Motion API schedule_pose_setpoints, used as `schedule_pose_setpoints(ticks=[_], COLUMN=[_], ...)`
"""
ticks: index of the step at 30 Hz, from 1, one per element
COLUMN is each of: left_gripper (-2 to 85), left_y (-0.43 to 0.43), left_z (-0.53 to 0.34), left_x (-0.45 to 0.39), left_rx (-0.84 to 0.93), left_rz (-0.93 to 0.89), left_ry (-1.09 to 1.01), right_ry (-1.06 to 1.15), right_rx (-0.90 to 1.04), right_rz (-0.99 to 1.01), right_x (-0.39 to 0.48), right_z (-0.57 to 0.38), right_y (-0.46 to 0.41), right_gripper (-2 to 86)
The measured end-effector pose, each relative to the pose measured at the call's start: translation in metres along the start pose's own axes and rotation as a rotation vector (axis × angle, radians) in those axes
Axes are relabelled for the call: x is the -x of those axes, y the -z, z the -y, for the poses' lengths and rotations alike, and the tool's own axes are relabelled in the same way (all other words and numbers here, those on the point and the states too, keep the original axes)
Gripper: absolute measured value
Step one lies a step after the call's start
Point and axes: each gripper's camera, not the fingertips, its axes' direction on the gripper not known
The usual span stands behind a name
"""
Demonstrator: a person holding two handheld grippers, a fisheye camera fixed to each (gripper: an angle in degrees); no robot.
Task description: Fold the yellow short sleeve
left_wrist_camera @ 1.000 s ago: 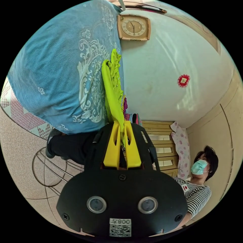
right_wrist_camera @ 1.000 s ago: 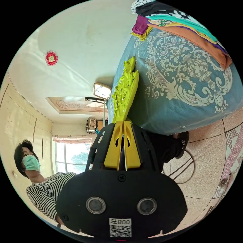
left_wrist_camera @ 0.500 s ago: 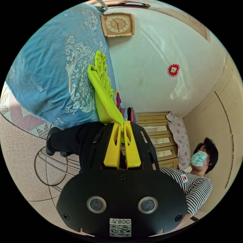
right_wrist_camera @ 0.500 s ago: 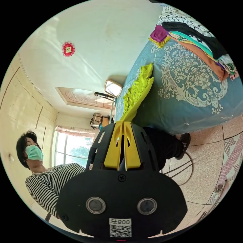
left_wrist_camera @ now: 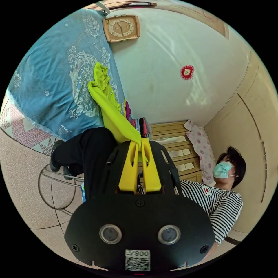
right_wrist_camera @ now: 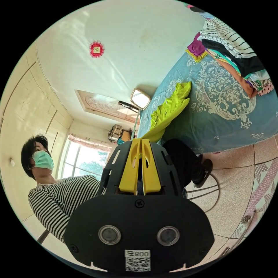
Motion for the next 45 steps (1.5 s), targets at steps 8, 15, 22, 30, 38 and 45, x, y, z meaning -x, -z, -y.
schedule_pose_setpoints(ticks=[8,15,22,30,38,45], left_gripper=[2.3,2.2,2.2,2.2,2.1,2.3], left_y=[0.005,-0.003,-0.015,-0.032,-0.042,-0.043], left_z=[0.001,0.015,0.045,0.078,0.086,0.080], left_x=[-0.033,-0.038,-0.048,-0.047,-0.019,0.019], left_rx=[0.021,0.013,0.024,0.044,0.086,0.075], left_rz=[-0.009,-0.021,-0.012,0.014,0.104,0.139], left_ry=[-0.017,0.000,-0.013,-0.009,0.063,0.148], right_ry=[0.042,0.000,-0.012,-0.032,-0.124,-0.246], right_rx=[0.000,-0.043,-0.054,-0.031,0.025,-0.040], right_rz=[-0.022,0.001,0.005,-0.014,-0.136,-0.117], right_x=[0.019,0.006,-0.002,-0.016,-0.053,-0.110], right_z=[-0.028,-0.036,-0.027,-0.010,-0.021,-0.049], right_y=[0.007,0.001,-0.007,-0.018,-0.020,-0.004], right_gripper=[0.3,0.2,0.2,0.3,0.4,1.8])
